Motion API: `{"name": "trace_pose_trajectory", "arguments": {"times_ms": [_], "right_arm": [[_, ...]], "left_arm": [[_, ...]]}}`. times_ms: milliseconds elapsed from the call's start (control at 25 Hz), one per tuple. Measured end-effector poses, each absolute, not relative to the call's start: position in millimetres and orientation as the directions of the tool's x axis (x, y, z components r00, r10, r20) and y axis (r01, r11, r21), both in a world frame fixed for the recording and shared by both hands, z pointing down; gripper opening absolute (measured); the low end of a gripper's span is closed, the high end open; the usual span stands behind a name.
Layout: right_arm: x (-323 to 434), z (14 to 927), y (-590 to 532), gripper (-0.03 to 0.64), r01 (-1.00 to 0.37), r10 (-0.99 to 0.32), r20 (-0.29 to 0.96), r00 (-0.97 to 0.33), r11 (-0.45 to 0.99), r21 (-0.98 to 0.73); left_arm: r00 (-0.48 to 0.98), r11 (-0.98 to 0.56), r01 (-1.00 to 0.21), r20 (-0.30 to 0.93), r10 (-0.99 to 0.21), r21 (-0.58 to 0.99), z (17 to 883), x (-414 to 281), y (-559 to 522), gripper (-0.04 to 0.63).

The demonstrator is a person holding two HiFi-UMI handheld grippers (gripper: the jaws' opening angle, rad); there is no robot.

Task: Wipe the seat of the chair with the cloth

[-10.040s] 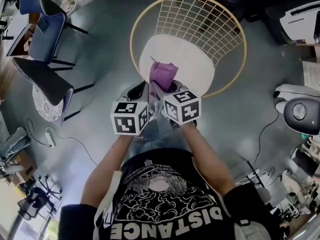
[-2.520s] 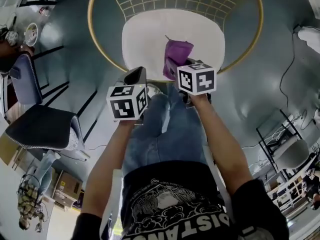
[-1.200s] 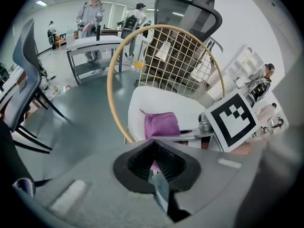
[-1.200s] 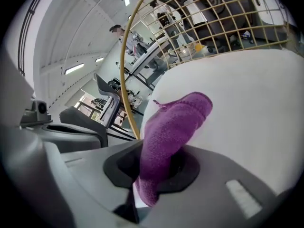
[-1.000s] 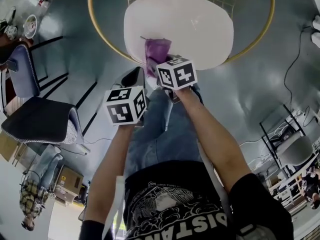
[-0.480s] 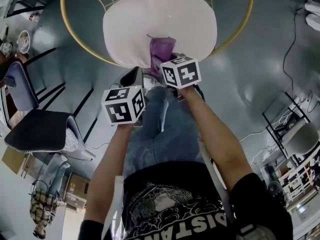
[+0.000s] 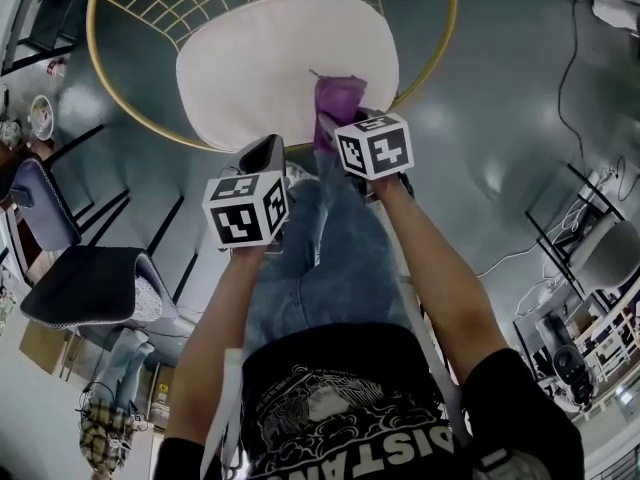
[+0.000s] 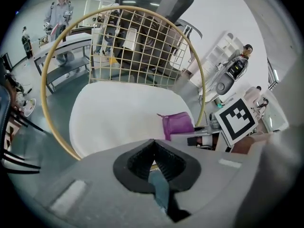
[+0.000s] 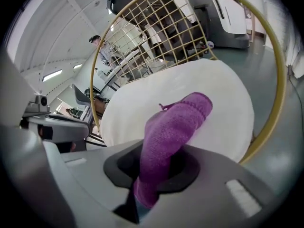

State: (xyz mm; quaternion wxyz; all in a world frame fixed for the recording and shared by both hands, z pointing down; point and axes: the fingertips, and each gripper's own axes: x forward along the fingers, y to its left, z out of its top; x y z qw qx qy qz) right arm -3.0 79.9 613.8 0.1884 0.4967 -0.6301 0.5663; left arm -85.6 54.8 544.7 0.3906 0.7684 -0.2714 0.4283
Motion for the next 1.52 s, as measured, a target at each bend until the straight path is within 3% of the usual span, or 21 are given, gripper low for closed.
{"name": "trace_pose_trajectory", "arguments": {"times_ms": [640, 960, 1520], "right_arm": [[96.9, 590.5, 96.9, 0.064, -0.873, -0.461, 0.854, -0.243, -0.279, -0.399], [70.4, 517.9, 61.6, 0.064, -0.884, -0.581, 0.769, -0.266, -0.171, -0.435], [-10.5, 326.7, 11.2, 0.064, -0.906, -0.737, 0.587, -0.335, 0.082, -0.415]], "left_arm": [[0.516, -0.597, -0.708, 0.853, -0.075, 0.376, 529.1, -51.7, 45.5, -0.005], [0.544, -0.622, -0.698, 0.828, -0.136, 0.357, 484.4, -49.6, 31.3, -0.006], [0.633, -0.579, -0.736, 0.659, -0.407, 0.35, 323.9, -82.5, 3.7, -0.006]]}}
